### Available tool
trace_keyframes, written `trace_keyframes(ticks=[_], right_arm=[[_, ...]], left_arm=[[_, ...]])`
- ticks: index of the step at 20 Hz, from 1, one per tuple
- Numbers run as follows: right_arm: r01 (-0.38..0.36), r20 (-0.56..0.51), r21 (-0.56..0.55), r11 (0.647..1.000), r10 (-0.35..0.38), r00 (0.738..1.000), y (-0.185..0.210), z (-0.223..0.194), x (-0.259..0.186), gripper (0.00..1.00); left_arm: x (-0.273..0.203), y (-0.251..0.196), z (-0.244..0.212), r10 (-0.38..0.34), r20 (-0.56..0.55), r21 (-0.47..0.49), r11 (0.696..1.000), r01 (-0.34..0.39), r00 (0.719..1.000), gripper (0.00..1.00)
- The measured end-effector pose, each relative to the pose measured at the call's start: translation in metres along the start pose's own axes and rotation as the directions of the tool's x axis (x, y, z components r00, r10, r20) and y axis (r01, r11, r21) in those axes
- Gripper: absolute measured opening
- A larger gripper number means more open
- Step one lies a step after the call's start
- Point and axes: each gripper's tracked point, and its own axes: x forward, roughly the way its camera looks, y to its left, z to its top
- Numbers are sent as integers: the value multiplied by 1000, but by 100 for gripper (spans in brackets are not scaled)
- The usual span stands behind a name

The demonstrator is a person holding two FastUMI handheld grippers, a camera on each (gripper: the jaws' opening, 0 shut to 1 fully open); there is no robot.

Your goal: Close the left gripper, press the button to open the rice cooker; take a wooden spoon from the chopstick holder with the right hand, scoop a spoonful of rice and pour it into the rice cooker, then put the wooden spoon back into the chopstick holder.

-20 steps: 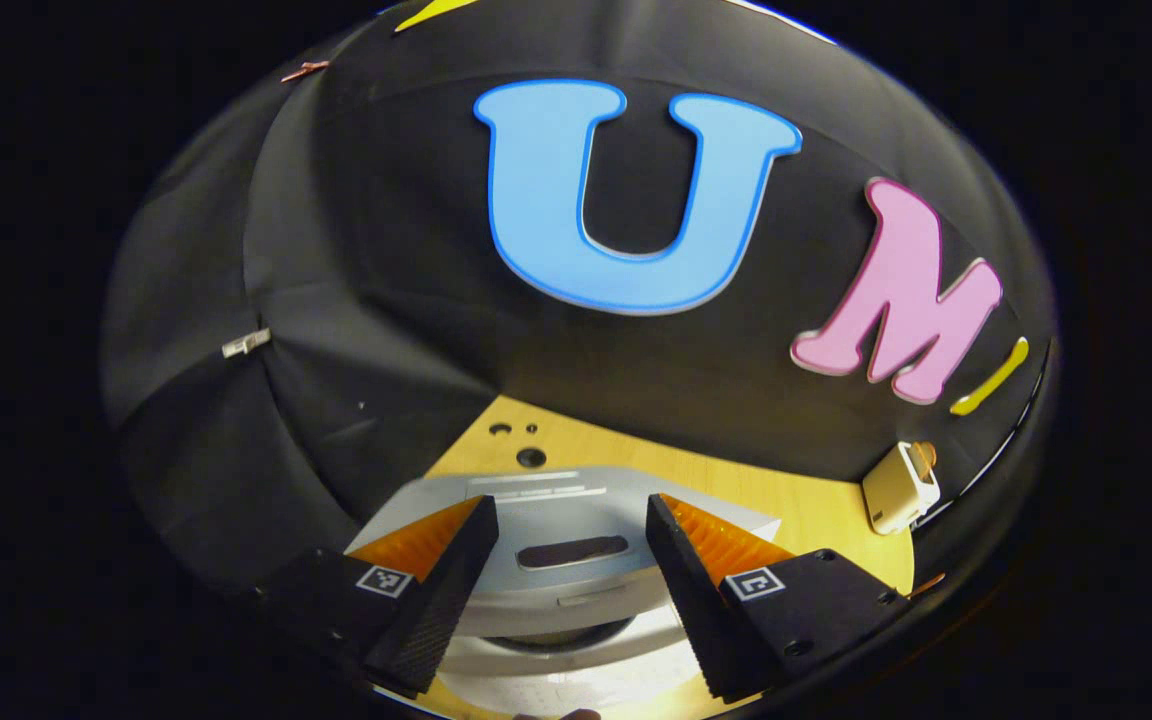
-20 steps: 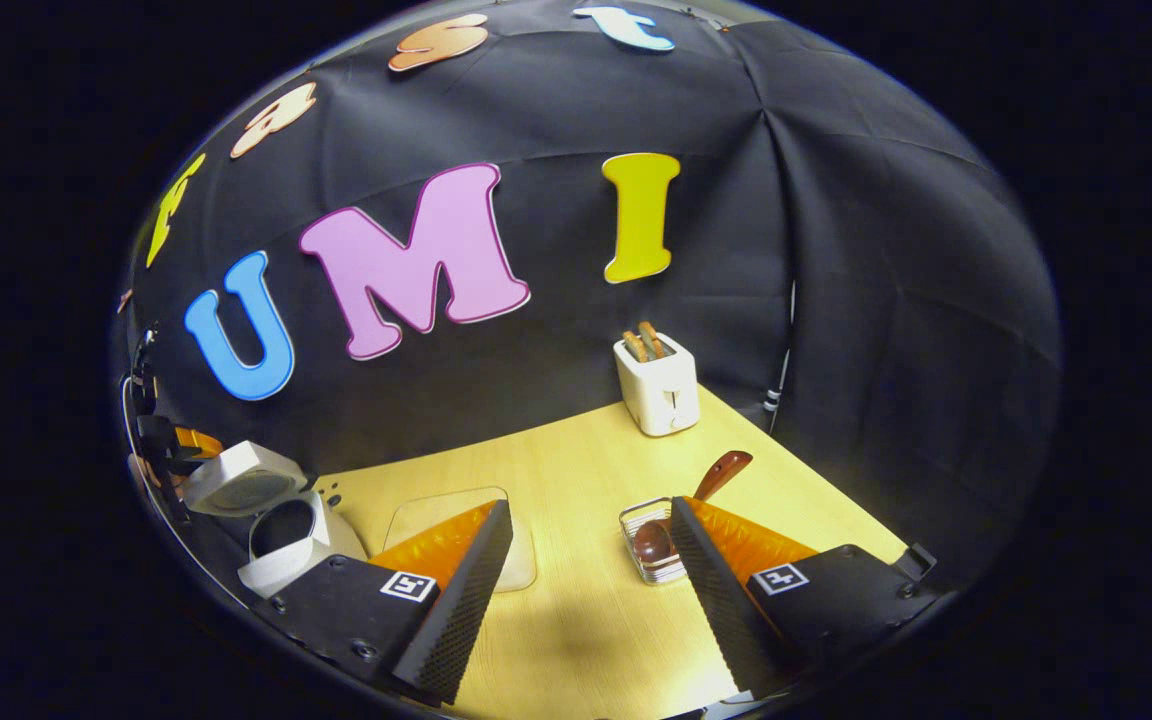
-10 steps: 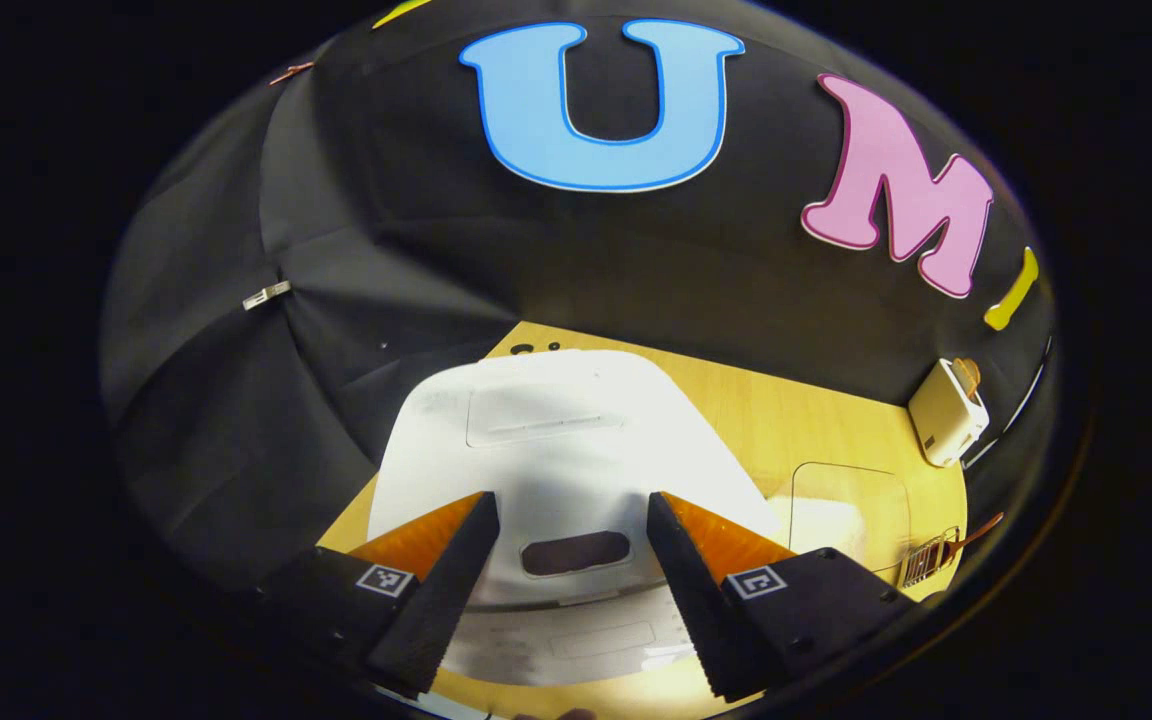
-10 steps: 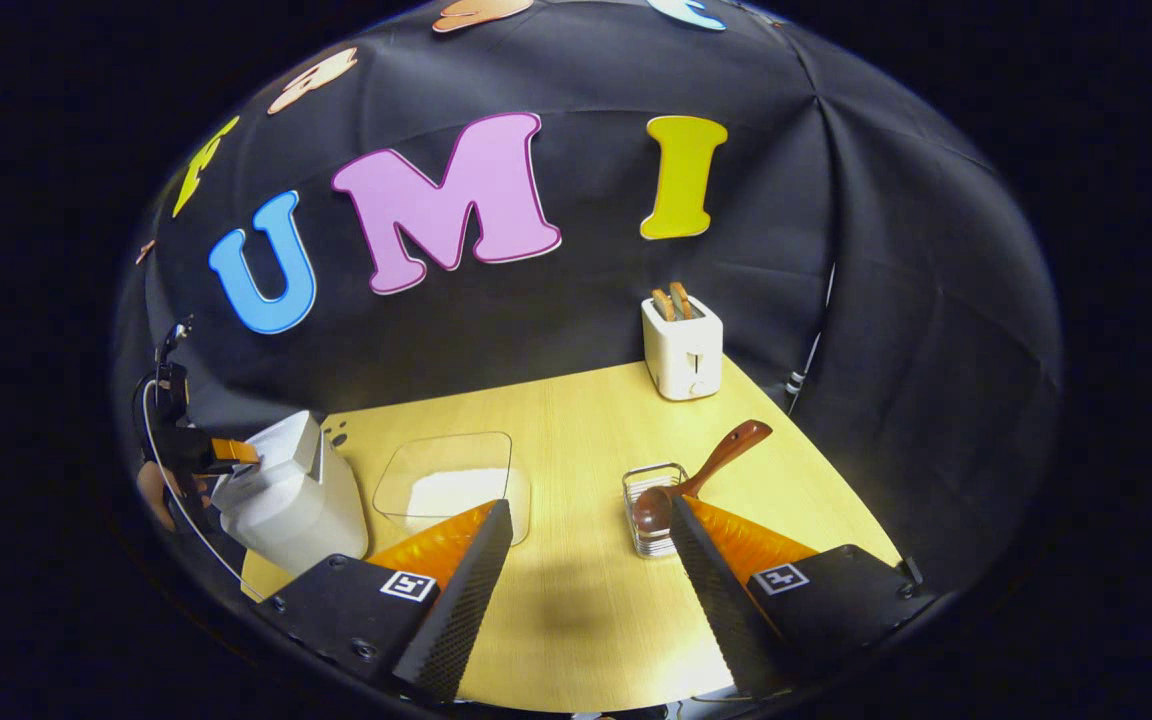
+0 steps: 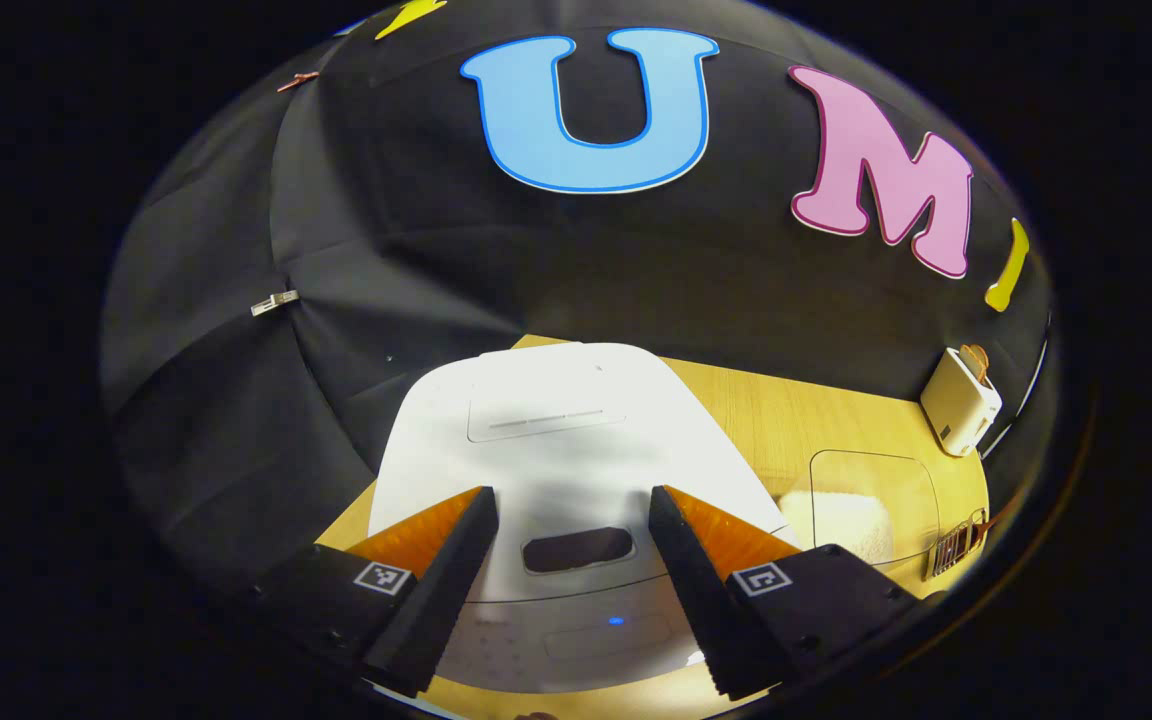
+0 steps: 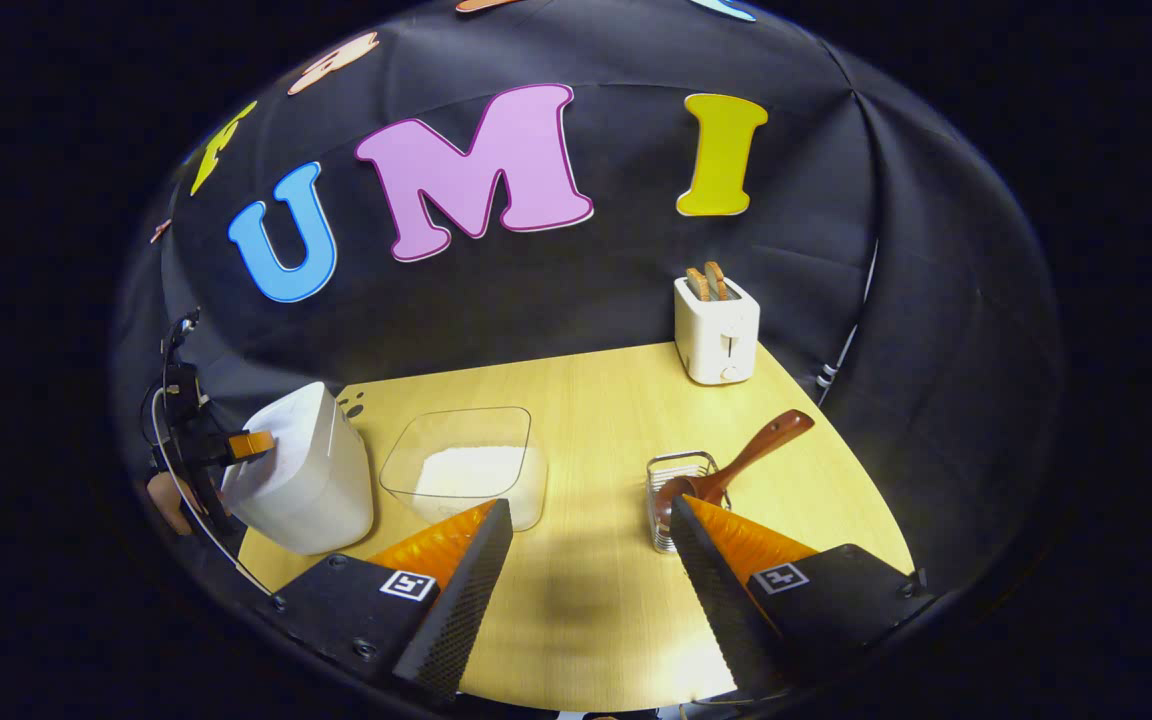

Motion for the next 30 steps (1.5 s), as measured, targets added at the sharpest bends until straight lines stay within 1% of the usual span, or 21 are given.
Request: trace_keyframes(ticks=[3, 6, 8, 9, 11, 13, 15, 18, 20, 23, 24, 26, 27, 28, 30], right_arm=[[-20, -3, -3, 1000, 20, 1000, 11, 0, 5, 98], [-20, 0, -1, 1000, 20, 1000, 17, 2, 8, 98], [-19, 9, 10, 1000, 19, 1000, 20, 6, 8, 98], [-22, 13, 15, 1000, 22, 1000, 24, 8, 9, 98], [-27, 24, 11, 1000, 26, 999, 29, 14, 9, 98], [-37, 38, 5, 999, 37, 999, 36, 21, 11, 98], [-49, 52, 2, 999, 49, 997, 42, 28, 12, 98], [-62, 86, 6, 998, 61, 994, 50, 44, 13, 98], [-69, 115, 12, 998, 67, 991, 54, 57, 12, 98], [-82, 181, 11, 997, 79, 980, 60, 81, 5, 98], [-87, 203, 1, 996, 85, 976, 63, 87, 1, 98], [-80, 235, -7, 997, 79, 969, 63, 94, -9, 98], [-82, 245, -6, 997, 81, 966, 67, 96, -15, 98], [-80, 249, -9, 997, 79, 965, 69, 95, -21, 98], [-51, 256, -4, 999, 51, 965, 68, 88, -34, 98]], left_arm=[[-1, -1, 2, 2, 11, 5, 1000, -2, 1000, 100], [1, 0, 4, -8, 31, 27, 1000, 7, 999, 100], [-1, 0, 5, -11, 25, 11, 1000, 11, 1000, 99], [-4, 1, 10, -7, 38, 0, 1000, 7, 999, 99], [-11, -3, 22, -36, 75, -28, 999, 38, 997, 96], [-23, -6, 36, -52, 119, -33, 998, 56, 992, 97], [-40, -9, 57, -68, 193, -15, 997, 72, 979, 97], [-77, -19, 88, -101, 291, 18, 995, 100, 951, 96], [-102, -24, 105, -115, 335, 9, 993, 119, 935, 96], [-141, -36, 130, -156, 418, 9, 986, 167, 895, 96], [-153, -37, 132, -160, 433, 11, 985, 172, 887, 96], [-169, -46, 119, -173, 412, -10, 981, 195, 895, 96], [-178, -50, 112, -184, 415, -16, 978, 209, 891, 96], [-184, -56, 107, -194, 428, -16, 975, 222, 883, 95], [-194, -65, 92, -227, 440, 14, 969, 246, 869, 95]])
